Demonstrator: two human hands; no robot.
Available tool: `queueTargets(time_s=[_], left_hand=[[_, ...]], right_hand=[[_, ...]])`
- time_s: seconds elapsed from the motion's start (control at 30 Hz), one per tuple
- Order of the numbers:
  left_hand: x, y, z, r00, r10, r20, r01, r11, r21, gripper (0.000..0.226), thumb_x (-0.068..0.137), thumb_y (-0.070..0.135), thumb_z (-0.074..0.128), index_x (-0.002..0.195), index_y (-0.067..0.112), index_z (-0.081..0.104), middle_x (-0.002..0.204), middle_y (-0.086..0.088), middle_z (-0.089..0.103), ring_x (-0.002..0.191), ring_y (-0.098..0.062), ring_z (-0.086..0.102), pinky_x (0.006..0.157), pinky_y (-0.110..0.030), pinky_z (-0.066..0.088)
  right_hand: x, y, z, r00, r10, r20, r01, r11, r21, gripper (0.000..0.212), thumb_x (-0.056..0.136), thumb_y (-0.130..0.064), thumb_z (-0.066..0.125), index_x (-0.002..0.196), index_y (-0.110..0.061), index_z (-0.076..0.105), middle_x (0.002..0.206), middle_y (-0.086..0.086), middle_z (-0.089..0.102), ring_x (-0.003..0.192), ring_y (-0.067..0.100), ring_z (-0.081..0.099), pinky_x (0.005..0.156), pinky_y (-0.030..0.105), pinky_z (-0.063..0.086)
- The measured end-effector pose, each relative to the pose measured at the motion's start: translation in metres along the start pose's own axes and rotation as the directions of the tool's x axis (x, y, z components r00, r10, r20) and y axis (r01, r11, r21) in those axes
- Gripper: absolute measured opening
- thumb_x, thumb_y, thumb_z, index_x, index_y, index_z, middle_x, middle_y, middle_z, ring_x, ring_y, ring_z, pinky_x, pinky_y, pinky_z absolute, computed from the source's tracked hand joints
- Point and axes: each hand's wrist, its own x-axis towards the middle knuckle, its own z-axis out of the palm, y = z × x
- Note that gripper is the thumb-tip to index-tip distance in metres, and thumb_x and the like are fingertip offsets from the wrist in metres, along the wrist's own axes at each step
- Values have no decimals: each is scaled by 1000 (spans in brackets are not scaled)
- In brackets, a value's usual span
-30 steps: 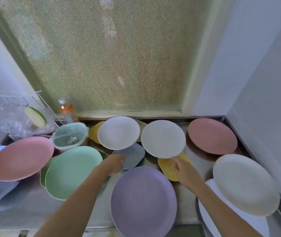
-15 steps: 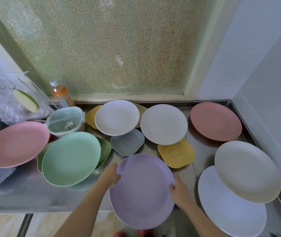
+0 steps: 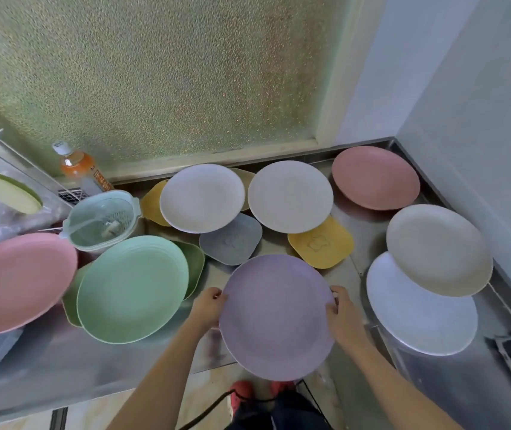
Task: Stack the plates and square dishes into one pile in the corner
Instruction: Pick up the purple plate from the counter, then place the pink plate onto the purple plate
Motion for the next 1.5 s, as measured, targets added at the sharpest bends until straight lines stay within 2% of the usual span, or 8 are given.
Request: queueTargets(time_s=[0.13,0.37,0.63,0.8,0.93,1.1,1.33,1.5], left_hand=[[-6,11,-3,997,62,-44,-63,998,-27,16,90,20,50,97,9,58,90,-10,63,84,-29,60,79,-39,52],[-23,55,-4,896,305,-324,-179,914,365,15,87,18,46,101,17,53,88,3,59,74,-21,51,65,-30,38],[2,209,52,711,700,-64,-565,624,540,23,92,22,46,114,17,49,105,-4,63,89,-27,62,68,-35,47],[48,286,119,689,687,231,-635,418,649,60,88,14,48,143,13,26,129,-14,50,112,-35,52,96,-40,38],[80,310,157,700,614,366,-644,321,694,70,87,13,50,148,20,16,131,-13,49,117,-33,50,107,-41,30],[98,319,174,769,547,332,-562,329,759,60,87,9,45,142,23,27,116,-9,61,120,-29,48,117,-50,-1],[113,320,178,781,553,290,-543,372,753,39,88,12,42,127,17,47,111,-6,63,117,-27,50,117,-48,-4],[107,331,174,737,639,219,-584,441,681,31,94,17,37,121,19,53,110,-6,65,115,-27,52,118,-46,-2]], right_hand=[[-6,-6,3,997,-44,-59,47,998,38,41,90,-4,37,125,-20,50,112,-2,59,107,20,55,90,32,44],[-2,-13,-20,954,-18,-299,38,998,59,46,91,-1,43,135,-16,45,124,4,54,102,12,49,92,31,41],[93,-50,-118,874,-204,-441,206,978,-45,34,88,-4,46,119,-14,53,110,7,58,92,19,53,79,28,40],[170,-49,-158,906,-333,-260,173,853,-492,42,87,-10,52,129,-16,49,112,10,62,97,34,58,78,42,46],[215,-45,-158,884,-444,-147,193,633,-750,28,75,-16,73,101,-20,65,80,3,69,75,28,63,65,35,46],[244,-40,-146,946,-323,-26,190,615,-765,28,96,-14,35,111,-22,58,104,3,65,100,25,53,84,37,34],[248,-35,-142,940,-337,-43,207,668,-715,28,95,-13,36,103,-18,62,101,5,64,97,27,54,78,37,39],[235,-34,-149,846,-507,-165,247,647,-722,18,83,-7,52,91,-14,66,86,8,69,78,30,59,69,38,43]])
